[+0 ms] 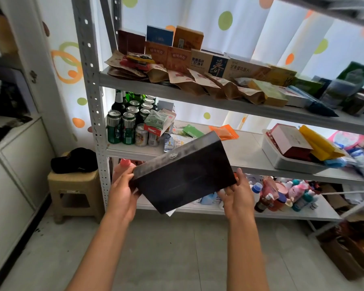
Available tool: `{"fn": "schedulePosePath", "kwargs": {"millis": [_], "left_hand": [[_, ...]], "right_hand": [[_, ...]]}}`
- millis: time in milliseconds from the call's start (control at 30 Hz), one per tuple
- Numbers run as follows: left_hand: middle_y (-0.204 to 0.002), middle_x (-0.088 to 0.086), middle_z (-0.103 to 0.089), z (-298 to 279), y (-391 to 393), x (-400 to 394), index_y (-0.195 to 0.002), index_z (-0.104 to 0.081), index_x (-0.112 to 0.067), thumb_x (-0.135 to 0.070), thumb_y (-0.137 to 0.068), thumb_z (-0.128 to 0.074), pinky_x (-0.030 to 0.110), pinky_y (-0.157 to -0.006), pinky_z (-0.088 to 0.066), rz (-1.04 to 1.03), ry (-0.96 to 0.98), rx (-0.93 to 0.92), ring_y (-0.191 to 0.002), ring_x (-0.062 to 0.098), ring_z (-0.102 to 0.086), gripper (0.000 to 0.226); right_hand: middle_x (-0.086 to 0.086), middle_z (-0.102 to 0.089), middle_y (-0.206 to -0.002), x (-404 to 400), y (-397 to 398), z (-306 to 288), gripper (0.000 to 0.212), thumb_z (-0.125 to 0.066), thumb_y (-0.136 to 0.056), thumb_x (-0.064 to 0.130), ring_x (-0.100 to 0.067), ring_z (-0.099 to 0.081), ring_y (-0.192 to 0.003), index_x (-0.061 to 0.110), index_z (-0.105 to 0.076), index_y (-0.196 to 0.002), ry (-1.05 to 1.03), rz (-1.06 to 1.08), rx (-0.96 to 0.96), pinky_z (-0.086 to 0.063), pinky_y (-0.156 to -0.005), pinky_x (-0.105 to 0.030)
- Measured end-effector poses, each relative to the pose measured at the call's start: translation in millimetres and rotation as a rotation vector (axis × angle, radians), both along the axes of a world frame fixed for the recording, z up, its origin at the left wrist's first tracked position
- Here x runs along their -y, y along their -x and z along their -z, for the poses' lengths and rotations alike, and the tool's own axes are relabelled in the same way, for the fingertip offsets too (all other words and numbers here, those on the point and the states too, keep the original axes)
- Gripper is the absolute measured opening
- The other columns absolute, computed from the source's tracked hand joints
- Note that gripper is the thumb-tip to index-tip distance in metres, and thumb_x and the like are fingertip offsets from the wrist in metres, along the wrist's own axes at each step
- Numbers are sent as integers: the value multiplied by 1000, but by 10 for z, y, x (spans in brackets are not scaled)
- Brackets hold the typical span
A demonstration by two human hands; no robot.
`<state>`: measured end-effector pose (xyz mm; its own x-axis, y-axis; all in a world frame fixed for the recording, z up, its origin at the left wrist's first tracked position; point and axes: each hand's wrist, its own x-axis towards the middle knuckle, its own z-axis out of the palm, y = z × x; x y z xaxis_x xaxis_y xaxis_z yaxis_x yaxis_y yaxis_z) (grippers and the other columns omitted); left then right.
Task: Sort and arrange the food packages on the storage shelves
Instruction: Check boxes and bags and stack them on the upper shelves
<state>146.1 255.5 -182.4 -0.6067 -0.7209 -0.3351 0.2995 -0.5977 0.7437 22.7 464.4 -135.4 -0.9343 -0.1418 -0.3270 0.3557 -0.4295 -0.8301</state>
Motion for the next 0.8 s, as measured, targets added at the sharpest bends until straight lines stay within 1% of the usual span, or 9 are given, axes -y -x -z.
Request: {"fn": "schedulePosePath", "kwargs": {"millis": [100, 233, 333, 367, 467, 533, 633, 733, 800], "left_hand": [[-132, 10, -61, 40, 10, 85, -122, -68, -16, -10, -102, -43, 43, -92, -54, -11, 13, -62, -120, 28, -60, 33], [-142, 10, -53, 58, 27, 147, -100, -78, -26, -4, -101, -38, 56, -106, -43, -33, 29, -127, -131, 31, -50, 46], [-137, 11, -57, 34, 17, 146, -100, -75, -28, -6, -103, -38, 62, -102, -42, -15, 0, -150, -123, 32, -55, 43], [-131, 12, -60, 26, 20, 148, -101, -72, -26, -6, -103, -38, 57, -100, -45, -25, -18, -168, -116, 30, -59, 40], [-111, 6, -66, -11, 43, 143, -101, -65, -21, -3, -103, -35, 33, -84, -49, -64, -7, -189, -95, 16, -63, 35], [-106, 3, -68, -22, 57, 135, -100, -64, -20, -3, -103, -35, 30, -84, -48, -69, -7, -201, -93, 14, -64, 33], [-103, 2, -69, -44, 39, 143, -98, -64, -20, -9, -102, -34, 28, -82, -47, -74, -49, -216, -93, 15, -63, 32], [-98, 1, -71, -95, 36, 137, -95, -63, -20, -17, -102, -38, 28, -82, -49, -51, -70, -250, -89, 14, -64, 26], [-92, 0, -73, -112, 44, 124, -94, -63, -19, -22, -102, -43, 29, -85, -51, -37, -29, -257, -88, 14, -66, 22]], "right_hand": [[-12, -70, -123, 30, 28, -62, 22, -60, -99, 36, -32, -66, -114, 19, -60, -112, 74, -29, 30, -49, -103, -58], [-15, -68, -121, 78, 25, -48, 17, -59, -100, 33, -35, -64, -115, 20, -60, -112, 82, -110, 59, -49, -102, -61], [-16, -69, -112, 97, 19, -73, 18, -57, -100, 26, -31, -66, -107, 13, -64, -110, 114, -105, 101, -50, -104, -50], [-14, -68, -103, 99, 36, -75, 18, -55, -101, 24, -27, -67, -98, 10, -65, -104, 106, -107, 101, -51, -101, -44], [-7, -68, -75, 125, 88, -46, 22, -51, -102, 25, -18, -66, -72, 12, -65, -91, 58, -111, 65, -52, -78, -33], [-6, -78, -87, 157, 61, -41, 25, -57, -100, 36, -23, -72, -87, 14, -69, -105, 9, -137, 8, -56, -86, -39], [-10, -75, -115, 183, 54, -31, 44, -70, -89, 41, -31, -72, -105, 20, -65, -127, -55, -164, -43, -55, -96, -49], [-5, -76, -113, 170, 104, -13, 33, -64, -96, 23, -21, -75, -94, 21, -64, -129, -104, -157, -97, -58, -90, -44], [0, -78, -106, 161, 96, -25, 34, -63, -97, 19, -15, -76, -87, 23, -64, -130, -96, -145, -109, -58, -84, -39]]}}
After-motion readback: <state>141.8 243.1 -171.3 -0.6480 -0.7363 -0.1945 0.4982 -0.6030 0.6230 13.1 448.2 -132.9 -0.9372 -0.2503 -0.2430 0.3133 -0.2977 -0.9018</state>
